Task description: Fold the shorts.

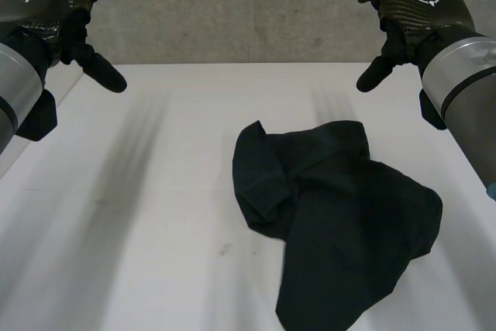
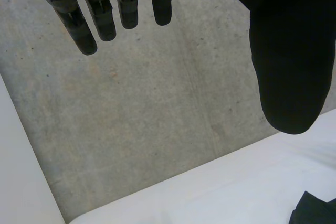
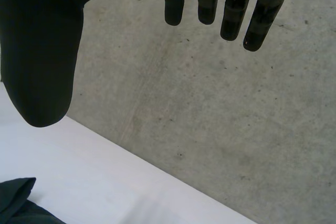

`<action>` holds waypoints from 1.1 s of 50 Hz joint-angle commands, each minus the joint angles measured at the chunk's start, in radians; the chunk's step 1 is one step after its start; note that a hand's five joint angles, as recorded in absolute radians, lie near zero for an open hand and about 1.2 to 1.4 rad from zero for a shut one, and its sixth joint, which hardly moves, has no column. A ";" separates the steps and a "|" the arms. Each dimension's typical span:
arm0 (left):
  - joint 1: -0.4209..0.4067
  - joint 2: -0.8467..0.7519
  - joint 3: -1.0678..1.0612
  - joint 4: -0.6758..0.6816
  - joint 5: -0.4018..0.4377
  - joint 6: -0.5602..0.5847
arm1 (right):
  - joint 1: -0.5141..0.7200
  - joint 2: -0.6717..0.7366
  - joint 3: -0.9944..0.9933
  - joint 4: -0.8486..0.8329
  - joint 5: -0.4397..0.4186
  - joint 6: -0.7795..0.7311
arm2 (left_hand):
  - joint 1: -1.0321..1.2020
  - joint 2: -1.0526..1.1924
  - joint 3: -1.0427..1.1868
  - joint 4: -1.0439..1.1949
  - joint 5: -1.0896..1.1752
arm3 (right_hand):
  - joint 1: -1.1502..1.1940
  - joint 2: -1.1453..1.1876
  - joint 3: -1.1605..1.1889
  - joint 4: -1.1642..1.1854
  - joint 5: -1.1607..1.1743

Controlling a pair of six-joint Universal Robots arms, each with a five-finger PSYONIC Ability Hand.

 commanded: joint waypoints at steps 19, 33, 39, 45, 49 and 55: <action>-0.335 -0.385 -0.123 0.314 0.123 0.203 | -0.245 0.102 0.166 0.378 -0.342 -0.603 | 0.044 0.052 0.048 0.052 0.038 | -0.031 -0.048 -0.035 -0.059 -0.069; -0.414 -0.790 0.162 0.354 0.051 0.266 | -0.348 0.099 0.444 0.115 -0.359 -0.638 | 0.344 0.351 0.348 0.352 0.338 | -0.018 -0.036 -0.022 -0.046 -0.057; -0.401 -0.850 0.248 0.364 -0.096 0.280 | -0.345 0.099 0.507 -0.046 -0.379 -0.618 | 1.108 1.116 1.112 1.116 1.102 | 1.190 1.173 1.187 1.163 1.152; -0.362 -0.853 0.331 0.422 -0.171 0.317 | -0.249 0.096 0.499 -0.073 -0.379 -0.574 | 1.183 1.191 1.187 1.191 1.177 | 1.191 1.173 1.187 1.163 1.152; -0.305 -0.859 0.397 0.484 -0.171 0.398 | -0.128 0.098 0.452 -0.076 -0.370 -0.435 | 1.183 1.191 1.187 1.191 1.177 | 1.191 1.173 1.187 1.163 1.152; -0.236 -0.902 0.467 0.554 -0.171 0.556 | -0.029 0.131 0.367 -0.079 -0.364 -0.184 | 1.183 1.191 1.187 1.191 1.177 | 1.191 1.173 1.187 1.163 1.152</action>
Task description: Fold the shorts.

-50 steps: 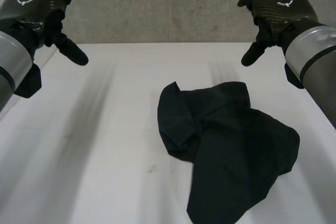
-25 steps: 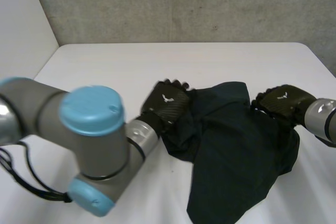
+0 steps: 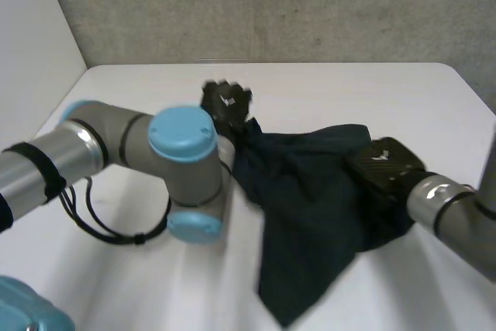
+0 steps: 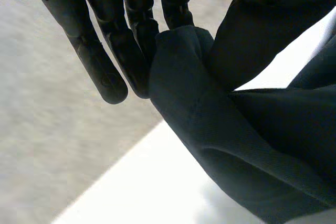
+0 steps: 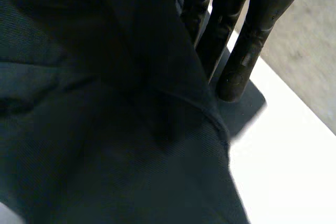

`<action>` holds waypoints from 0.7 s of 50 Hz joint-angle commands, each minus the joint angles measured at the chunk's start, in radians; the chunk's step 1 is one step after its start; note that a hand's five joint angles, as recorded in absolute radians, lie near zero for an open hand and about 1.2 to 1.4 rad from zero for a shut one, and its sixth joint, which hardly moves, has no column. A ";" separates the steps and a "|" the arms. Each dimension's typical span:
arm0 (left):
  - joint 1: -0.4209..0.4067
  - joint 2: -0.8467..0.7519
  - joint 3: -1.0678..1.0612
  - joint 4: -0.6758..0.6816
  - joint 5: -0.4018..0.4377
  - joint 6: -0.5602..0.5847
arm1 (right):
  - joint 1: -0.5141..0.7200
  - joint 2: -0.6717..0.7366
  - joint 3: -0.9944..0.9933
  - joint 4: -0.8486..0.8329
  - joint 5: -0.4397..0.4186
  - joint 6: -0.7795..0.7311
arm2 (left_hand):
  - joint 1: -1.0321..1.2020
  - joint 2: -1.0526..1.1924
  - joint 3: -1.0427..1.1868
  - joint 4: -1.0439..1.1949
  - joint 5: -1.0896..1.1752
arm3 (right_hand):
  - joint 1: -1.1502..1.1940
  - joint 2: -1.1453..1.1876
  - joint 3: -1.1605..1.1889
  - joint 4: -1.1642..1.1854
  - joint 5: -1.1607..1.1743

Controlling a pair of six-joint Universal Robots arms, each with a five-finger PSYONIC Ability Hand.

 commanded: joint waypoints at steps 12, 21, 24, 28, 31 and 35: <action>0.166 -0.079 0.058 0.129 0.012 0.215 | 0.301 0.239 -0.304 0.046 0.158 0.432 | -0.770 -0.856 -0.849 -0.857 -0.787 | -0.755 -0.943 -0.961 -0.966 -0.928; 0.168 0.171 -0.172 0.040 0.006 0.169 | 0.295 0.141 -0.258 0.098 0.155 0.370 | -0.862 -0.947 -0.941 -0.948 -0.878 | -0.800 -0.989 -1.007 -1.012 -0.974; 0.179 0.293 -0.252 -0.014 0.011 0.107 | 0.294 0.046 -0.224 0.109 0.146 0.369 | -0.826 -0.912 -0.905 -0.913 -0.843 | -0.800 -0.989 -1.007 -1.012 -0.974; 0.194 0.432 -0.364 -0.112 0.044 -0.008 | 0.266 -0.034 -0.180 0.112 0.129 0.349 | -0.829 -0.915 -0.908 -0.916 -0.846 | -0.790 -0.979 -0.997 -1.002 -0.964; 0.202 0.507 -0.430 -0.173 0.093 -0.074 | 0.232 -0.073 -0.150 0.128 0.126 0.329 | -0.829 -0.915 -0.908 -0.916 -0.846 | -0.787 -0.976 -0.994 -0.999 -0.961; 0.234 0.619 -0.556 -0.258 0.184 -0.176 | 0.173 -0.122 -0.091 0.193 0.122 0.294 | -0.823 -0.909 -0.902 -0.910 -0.840 | -0.752 -0.940 -0.959 -0.964 -0.926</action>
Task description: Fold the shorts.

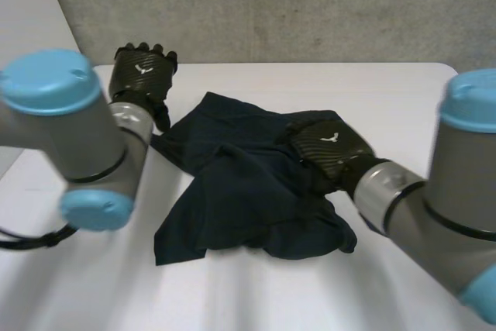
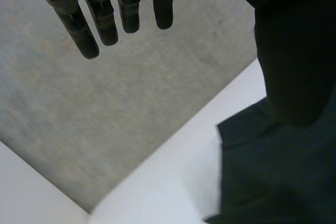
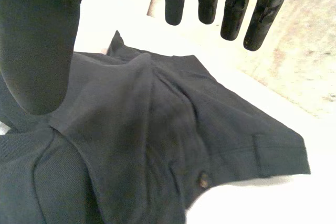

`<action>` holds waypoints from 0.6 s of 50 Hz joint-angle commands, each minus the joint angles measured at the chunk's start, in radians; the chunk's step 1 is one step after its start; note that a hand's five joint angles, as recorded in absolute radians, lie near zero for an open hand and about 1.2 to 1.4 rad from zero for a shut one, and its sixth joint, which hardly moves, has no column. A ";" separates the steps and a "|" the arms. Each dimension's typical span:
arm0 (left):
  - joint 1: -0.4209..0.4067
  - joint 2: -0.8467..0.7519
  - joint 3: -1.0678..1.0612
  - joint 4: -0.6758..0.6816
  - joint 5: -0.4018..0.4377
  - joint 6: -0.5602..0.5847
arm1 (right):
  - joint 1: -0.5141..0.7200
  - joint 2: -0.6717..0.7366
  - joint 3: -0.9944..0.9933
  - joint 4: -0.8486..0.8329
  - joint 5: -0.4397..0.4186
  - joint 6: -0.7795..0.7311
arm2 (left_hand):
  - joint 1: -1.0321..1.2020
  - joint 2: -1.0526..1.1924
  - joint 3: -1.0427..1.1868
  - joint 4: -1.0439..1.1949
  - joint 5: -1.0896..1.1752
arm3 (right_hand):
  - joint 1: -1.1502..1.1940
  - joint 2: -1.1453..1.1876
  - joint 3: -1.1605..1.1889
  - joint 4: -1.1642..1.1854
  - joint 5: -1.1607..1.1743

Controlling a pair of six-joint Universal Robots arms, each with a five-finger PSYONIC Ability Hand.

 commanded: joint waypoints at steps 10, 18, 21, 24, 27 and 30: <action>0.063 0.312 -0.584 -0.196 0.194 -0.265 | -0.141 -0.115 0.265 0.063 -0.040 -0.072 | 0.147 0.155 0.151 0.155 0.161 | 0.109 0.090 0.103 0.080 0.066; 0.004 0.326 -0.696 -0.080 0.191 -0.262 | -0.139 -0.079 0.332 -0.098 -0.067 -0.050 | 0.215 0.222 0.219 0.222 0.229 | 0.367 0.349 0.362 0.339 0.324; 0.000 0.313 -0.715 -0.048 0.190 -0.261 | -0.131 -0.025 0.334 -0.121 -0.066 -0.050 | 0.253 0.260 0.257 0.260 0.267 | 0.581 0.562 0.575 0.552 0.538; -0.001 0.272 -0.727 -0.002 0.188 -0.259 | -0.130 -0.008 0.335 -0.162 -0.057 -0.050 | 0.294 0.301 0.298 0.302 0.308 | 1.193 1.174 1.188 1.164 1.150; -0.003 0.247 -0.726 0.032 0.188 -0.258 | -0.131 -0.008 0.337 -0.187 -0.050 -0.052 | 0.297 0.304 0.301 0.305 0.311 | 1.194 1.176 1.189 1.165 1.151; -0.004 0.223 -0.715 0.051 0.187 -0.238 | -0.136 -0.009 0.337 -0.187 -0.049 -0.052 | 0.294 0.301 0.298 0.302 0.308 | 1.194 1.176 1.189 1.165 1.151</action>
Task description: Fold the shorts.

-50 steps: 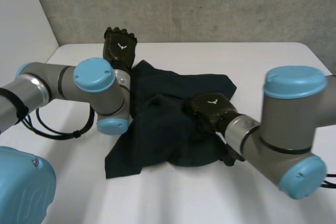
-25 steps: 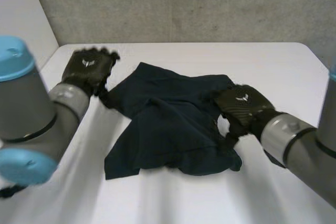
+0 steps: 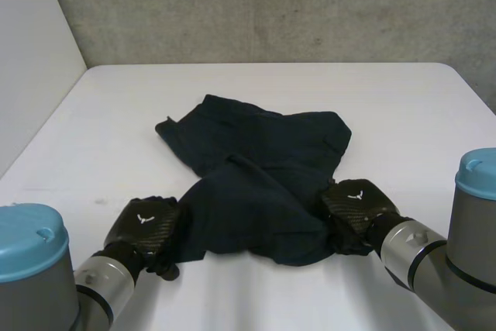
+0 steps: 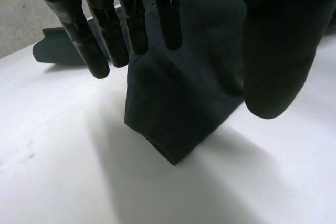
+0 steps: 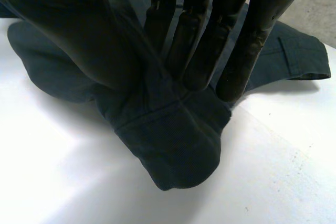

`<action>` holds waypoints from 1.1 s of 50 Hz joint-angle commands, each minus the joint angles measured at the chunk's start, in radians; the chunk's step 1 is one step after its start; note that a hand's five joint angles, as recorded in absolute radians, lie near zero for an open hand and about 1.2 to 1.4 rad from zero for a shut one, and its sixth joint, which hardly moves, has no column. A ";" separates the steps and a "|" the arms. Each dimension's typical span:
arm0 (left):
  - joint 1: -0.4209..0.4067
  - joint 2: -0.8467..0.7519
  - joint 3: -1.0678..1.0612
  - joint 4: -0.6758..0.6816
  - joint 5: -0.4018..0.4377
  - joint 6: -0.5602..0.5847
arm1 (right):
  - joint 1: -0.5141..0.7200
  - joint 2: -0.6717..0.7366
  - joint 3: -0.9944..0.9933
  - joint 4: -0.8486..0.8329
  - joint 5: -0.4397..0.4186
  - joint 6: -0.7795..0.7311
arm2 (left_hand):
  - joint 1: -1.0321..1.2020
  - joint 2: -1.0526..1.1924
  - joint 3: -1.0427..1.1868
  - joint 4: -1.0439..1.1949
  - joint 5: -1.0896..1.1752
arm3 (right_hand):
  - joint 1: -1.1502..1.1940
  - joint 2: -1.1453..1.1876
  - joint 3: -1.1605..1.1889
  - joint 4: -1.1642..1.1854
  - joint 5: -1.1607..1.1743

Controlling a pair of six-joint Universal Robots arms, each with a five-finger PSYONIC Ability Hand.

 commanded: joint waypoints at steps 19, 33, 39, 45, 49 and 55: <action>0.010 -0.166 0.087 0.089 0.000 0.168 | -0.015 0.001 0.003 -0.029 0.006 -0.003 | 0.156 0.155 0.156 0.154 0.152 | 0.485 0.262 0.270 0.264 0.298; 0.011 -0.221 0.133 0.096 0.000 0.187 | -0.015 0.001 0.001 -0.032 0.006 -0.006 | 0.484 0.483 0.484 0.482 0.481 | 0.485 0.262 0.270 0.264 0.298; 0.014 -0.235 0.159 0.093 0.000 0.188 | -0.016 0.001 -0.003 -0.033 0.008 -0.008 | 0.786 0.785 0.787 0.785 0.783 | 0.485 0.262 0.270 0.264 0.298; 0.016 -0.246 0.170 0.089 0.005 0.188 | -0.022 0.001 -0.006 -0.032 0.008 -0.011 | 0.916 0.915 0.916 0.914 0.913 | 0.485 0.262 0.270 0.264 0.298; 0.018 -0.246 0.168 0.086 0.006 0.188 | -0.024 0.001 -0.008 -0.032 0.008 -0.012 | 0.845 0.844 0.846 0.844 0.842 | 0.485 0.262 0.270 0.264 0.298; 0.031 -0.200 0.160 0.063 0.009 0.188 | -0.025 0.001 -0.014 -0.031 0.011 -0.017 | 0.948 0.947 0.948 0.946 0.944 | 0.485 0.262 0.270 0.264 0.298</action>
